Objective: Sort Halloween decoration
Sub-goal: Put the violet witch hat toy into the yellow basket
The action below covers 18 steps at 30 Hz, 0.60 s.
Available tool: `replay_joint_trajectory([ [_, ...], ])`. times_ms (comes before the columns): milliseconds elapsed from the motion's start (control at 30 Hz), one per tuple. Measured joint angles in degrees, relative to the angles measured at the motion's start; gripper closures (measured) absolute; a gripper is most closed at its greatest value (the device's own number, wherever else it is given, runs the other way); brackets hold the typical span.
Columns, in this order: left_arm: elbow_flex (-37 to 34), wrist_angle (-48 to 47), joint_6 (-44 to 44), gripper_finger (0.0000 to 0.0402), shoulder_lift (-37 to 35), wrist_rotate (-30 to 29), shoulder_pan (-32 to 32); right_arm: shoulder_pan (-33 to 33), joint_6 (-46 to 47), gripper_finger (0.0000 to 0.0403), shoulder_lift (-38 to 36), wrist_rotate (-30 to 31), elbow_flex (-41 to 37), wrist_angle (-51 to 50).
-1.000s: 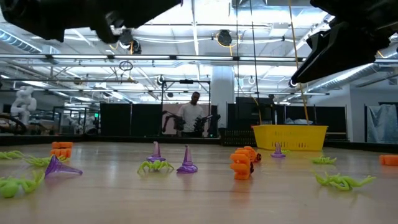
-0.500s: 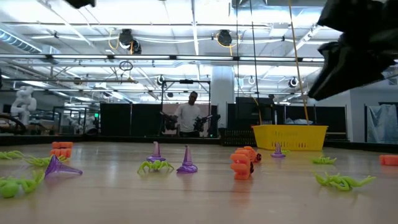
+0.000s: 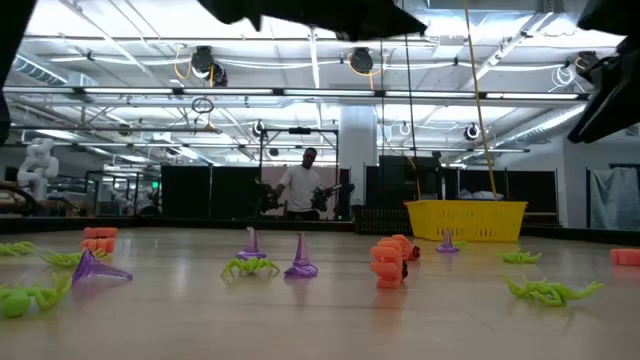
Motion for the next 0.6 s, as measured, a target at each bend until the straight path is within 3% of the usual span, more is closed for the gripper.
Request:
replay_joint_trajectory([
  [133, 7.9, -7.6, -5.8, 0.0398, 6.1, 0.1, 3.0, 4.6, 6.2, 0.0307, -1.0, 3.6, 0.0, -4.1],
  [333, 18.7, -18.4, -14.8, 0.0398, 15.1, 3.1, 6.3, 6.8, 7.6, 0.0307, -1.0, 4.7, 0.0, -4.4],
  [600, 25.2, -25.4, -20.6, 0.0398, 23.2, 3.5, 8.6, 6.8, 7.4, 0.0307, -1.0, 6.1, 0.0, -4.4],
])
